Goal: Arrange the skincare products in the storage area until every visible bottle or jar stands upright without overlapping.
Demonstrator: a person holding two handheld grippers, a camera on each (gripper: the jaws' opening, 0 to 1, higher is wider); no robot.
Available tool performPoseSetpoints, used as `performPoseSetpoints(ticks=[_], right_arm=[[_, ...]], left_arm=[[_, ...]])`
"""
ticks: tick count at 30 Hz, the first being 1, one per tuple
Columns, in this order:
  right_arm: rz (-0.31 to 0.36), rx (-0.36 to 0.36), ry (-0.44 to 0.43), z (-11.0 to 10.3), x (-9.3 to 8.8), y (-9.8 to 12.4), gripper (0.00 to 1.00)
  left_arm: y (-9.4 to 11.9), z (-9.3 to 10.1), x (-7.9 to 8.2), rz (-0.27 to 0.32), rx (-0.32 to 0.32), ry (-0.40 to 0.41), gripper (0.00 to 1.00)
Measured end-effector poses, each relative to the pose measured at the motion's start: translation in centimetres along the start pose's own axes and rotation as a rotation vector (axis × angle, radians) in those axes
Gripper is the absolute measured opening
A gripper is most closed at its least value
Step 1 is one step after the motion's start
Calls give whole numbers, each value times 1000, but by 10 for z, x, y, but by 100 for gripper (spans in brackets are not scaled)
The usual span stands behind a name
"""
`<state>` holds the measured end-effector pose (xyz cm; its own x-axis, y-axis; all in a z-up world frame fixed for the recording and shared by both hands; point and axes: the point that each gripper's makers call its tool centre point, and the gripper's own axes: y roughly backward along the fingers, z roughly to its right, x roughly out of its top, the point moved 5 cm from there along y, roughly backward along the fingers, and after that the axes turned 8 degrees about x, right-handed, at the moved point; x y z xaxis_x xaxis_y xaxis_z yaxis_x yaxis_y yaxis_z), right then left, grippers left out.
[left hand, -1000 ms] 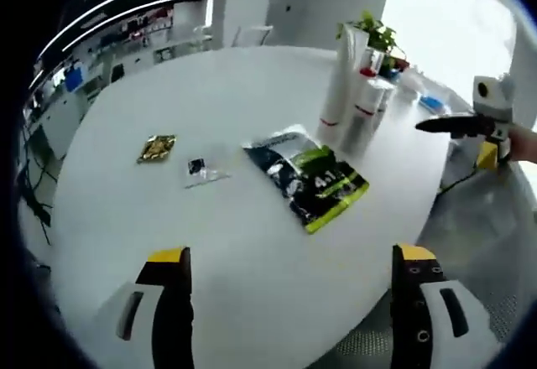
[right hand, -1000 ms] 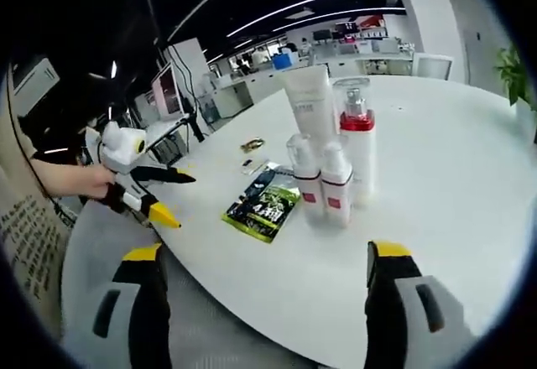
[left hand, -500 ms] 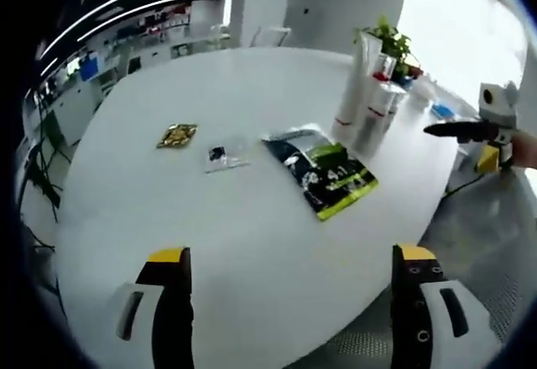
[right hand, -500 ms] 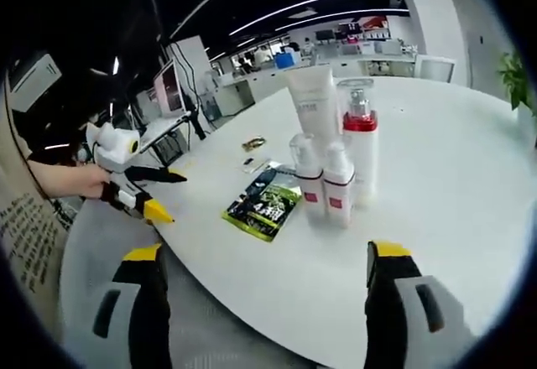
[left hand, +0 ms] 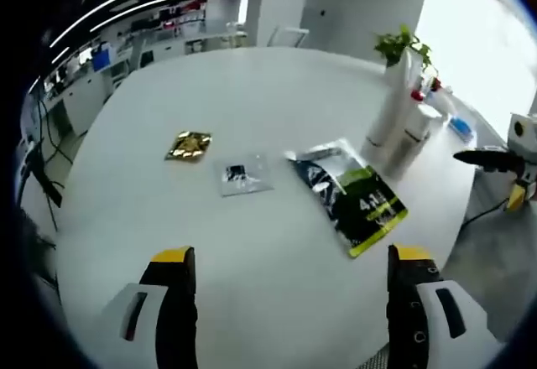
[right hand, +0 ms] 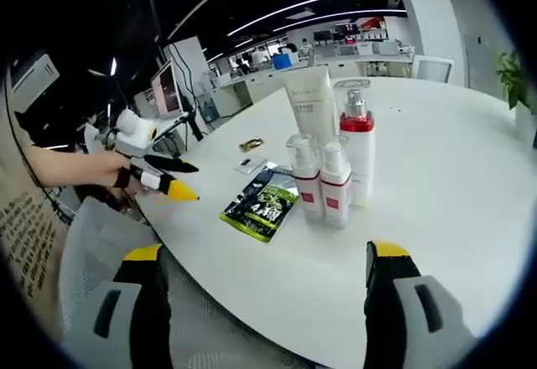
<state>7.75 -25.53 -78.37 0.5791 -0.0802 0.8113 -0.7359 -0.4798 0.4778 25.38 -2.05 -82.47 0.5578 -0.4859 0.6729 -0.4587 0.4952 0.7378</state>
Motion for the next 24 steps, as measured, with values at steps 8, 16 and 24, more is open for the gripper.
performPoseSetpoints(ticks=[8, 16, 24], right_arm=[[-12, -4, 5, 0, -1, -1, 97], [-4, -20, -5, 2, 0, 0, 96], [-2, -37, -7, 3, 0, 0, 96]], left_arm=[[-20, -7, 15, -20, 11, -23, 84], [-37, -12, 25, -46, 27, -46, 79], [-58, -18, 39, -67, 54, -66, 73]])
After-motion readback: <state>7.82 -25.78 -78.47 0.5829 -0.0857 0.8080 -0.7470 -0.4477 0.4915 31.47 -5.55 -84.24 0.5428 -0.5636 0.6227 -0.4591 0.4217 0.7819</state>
